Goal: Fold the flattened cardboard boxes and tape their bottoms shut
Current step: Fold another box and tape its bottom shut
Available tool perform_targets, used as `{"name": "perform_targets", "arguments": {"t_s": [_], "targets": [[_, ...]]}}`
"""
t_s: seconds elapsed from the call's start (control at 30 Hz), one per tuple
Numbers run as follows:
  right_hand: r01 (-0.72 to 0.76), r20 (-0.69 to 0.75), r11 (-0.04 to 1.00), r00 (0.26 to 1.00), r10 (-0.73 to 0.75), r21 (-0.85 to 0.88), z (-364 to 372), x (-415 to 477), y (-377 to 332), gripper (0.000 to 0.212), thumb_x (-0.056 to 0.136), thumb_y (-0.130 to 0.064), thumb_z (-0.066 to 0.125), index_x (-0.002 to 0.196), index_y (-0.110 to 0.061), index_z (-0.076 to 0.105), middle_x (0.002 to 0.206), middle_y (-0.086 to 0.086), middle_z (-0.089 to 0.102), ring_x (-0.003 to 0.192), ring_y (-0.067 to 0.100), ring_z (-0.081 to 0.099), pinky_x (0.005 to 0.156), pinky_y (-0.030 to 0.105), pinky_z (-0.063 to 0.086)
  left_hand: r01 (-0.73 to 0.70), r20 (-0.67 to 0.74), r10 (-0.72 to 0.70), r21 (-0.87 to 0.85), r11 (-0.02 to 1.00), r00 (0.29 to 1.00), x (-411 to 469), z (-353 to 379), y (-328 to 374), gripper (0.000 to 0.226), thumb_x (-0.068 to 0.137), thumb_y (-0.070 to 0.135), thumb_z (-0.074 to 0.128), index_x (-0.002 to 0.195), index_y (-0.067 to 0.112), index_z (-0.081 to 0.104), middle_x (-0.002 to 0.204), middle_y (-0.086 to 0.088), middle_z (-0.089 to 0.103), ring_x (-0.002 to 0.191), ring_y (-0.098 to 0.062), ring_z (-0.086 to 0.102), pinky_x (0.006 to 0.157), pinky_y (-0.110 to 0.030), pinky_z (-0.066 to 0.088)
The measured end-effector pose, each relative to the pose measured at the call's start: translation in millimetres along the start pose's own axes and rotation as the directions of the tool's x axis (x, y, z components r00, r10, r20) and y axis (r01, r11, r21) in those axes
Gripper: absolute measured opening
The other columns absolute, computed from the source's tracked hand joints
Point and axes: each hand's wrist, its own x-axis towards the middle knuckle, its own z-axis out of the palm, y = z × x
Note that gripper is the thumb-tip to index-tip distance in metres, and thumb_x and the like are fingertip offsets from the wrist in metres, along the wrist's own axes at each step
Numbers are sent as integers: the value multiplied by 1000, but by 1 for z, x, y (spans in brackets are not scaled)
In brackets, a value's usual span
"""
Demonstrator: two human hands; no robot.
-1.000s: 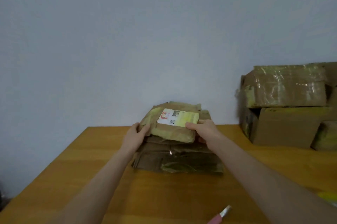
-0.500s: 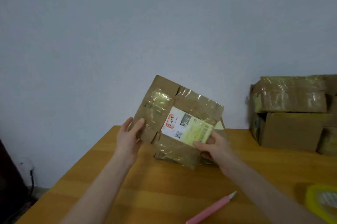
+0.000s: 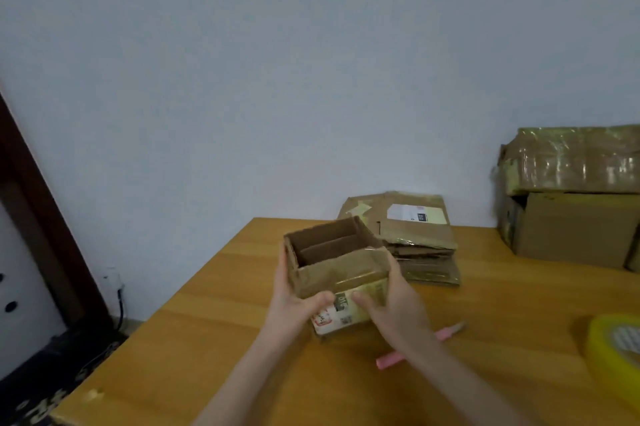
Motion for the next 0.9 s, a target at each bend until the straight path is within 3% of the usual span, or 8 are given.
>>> {"name": "perform_targets", "arguments": {"t_s": [0.17,0.27,0.33,0.43,0.57,0.67,0.8,0.9], "targets": [[18,26,999,1000,-17,-40,0,7,8,94,85,-40,62,149,-32,-5,139,-5,48,117,8,52,93,35,51,-40,6,40,-3,999,999,4,-3,-2,110,48,58,85,138,56,21,144,12,41,126,-10,49,96,-37,51],[78,37,992,997,-74,-103,-9,6,10,91,87,-37,60,148,-34,-7,143,-8,41,105,0,49,81,19,49,-92,-30,92,7,996,995,4,-7,-3,99,52,59,82,137,54,30,136,21,47,126,-11,49,96,-43,50],[140,26,986,990,-138,-90,-14,10,5,90,88,-35,60,148,-36,-7,147,-10,34,101,-4,46,74,12,44,-145,-43,146,17,989,988,5,-4,4,85,59,50,79,133,52,37,132,16,51,119,-11,54,91,-38,53],[227,24,966,974,-225,-124,-20,17,-1,90,88,-36,60,144,-43,-10,151,-14,24,103,1,50,81,14,43,-177,-63,179,28,984,982,11,-3,14,70,64,43,76,125,55,44,130,3,55,112,-14,60,78,-32,57],[268,175,927,958,-228,-262,-16,16,12,90,86,-43,59,136,-55,-15,156,-12,12,96,10,59,77,25,53,-74,-23,74,-6,997,997,10,-14,5,80,65,46,81,132,47,38,126,-5,59,105,-19,65,71,-30,58],[258,231,938,951,-204,-233,-18,22,14,82,77,-64,54,131,-66,-8,154,-16,12,113,12,52,83,34,52,-9,6,9,-13,1000,1000,12,-20,-3,89,60,65,75,136,37,40,122,0,62,104,-18,66,72,-26,57],[276,255,915,945,-203,-293,-34,36,6,79,67,-81,40,137,-55,15,151,-17,11,104,5,52,73,23,46,86,-21,-86,-2,996,996,20,-21,-10,102,55,73,70,133,14,45,113,-1,68,97,-14,68,70,-18,54],[387,332,840,905,-267,-381,-41,45,7,74,68,-84,31,133,-57,9,154,-15,6,97,10,56,71,24,50,108,-30,-108,14,994,994,21,-21,-14,106,51,76,69,130,9,48,106,-3,71,90,-12,70,67,-17,53]]}}
